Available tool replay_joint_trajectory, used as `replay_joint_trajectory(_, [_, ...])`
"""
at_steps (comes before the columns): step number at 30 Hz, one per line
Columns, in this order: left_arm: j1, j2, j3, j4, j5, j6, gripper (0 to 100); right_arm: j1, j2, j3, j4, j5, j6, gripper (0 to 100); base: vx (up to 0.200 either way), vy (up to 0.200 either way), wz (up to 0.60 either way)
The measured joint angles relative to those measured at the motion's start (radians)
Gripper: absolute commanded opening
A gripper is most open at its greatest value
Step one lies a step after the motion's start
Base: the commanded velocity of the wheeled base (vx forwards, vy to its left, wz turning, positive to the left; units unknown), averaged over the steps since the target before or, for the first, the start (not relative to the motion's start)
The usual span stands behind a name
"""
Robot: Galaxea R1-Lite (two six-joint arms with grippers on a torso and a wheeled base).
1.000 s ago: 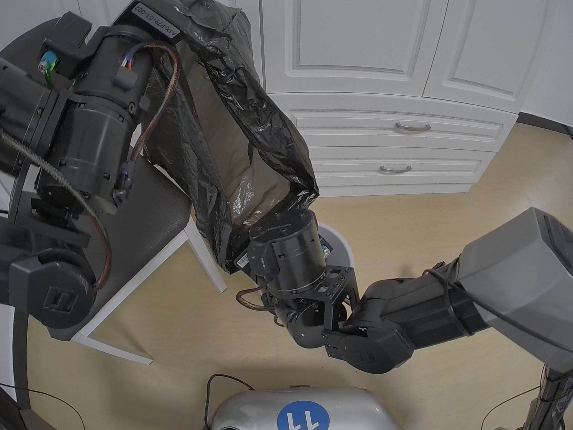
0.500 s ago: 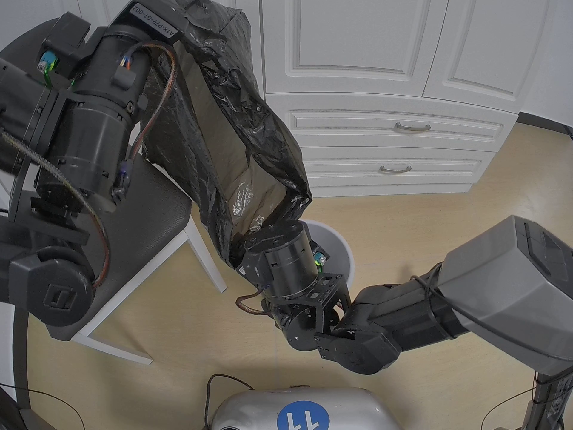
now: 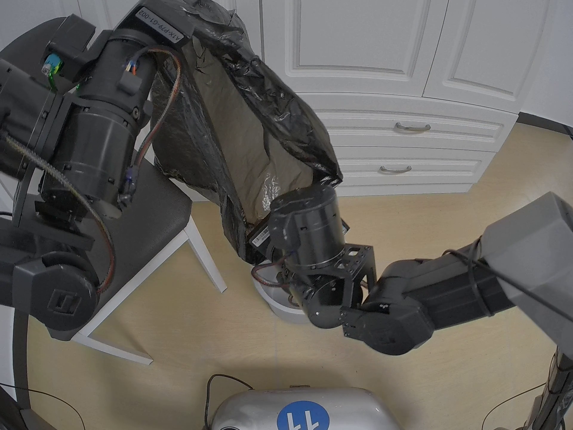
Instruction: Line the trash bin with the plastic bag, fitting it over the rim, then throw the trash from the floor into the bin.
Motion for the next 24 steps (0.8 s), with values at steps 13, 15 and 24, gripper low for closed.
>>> replay_joint_trajectory(13, [-0.032,0.032,0.039,-0.023,-0.009,0.012,0,-0.124,-0.253,0.1,0.15,0.036,-0.269,0,0.0,0.0,0.0])
replay_joint_trajectory(15, [-0.037,0.034,0.057,-0.022,-0.016,0.015,0,-0.139,-0.304,0.14,0.174,0.061,-0.323,0,0.0,0.0,0.0])
replay_joint_trajectory(24, [-0.025,0.033,0.183,-0.004,-0.086,0.063,0,-0.261,-0.513,0.352,0.196,0.2,-0.595,0,0.0,0.0,0.0])
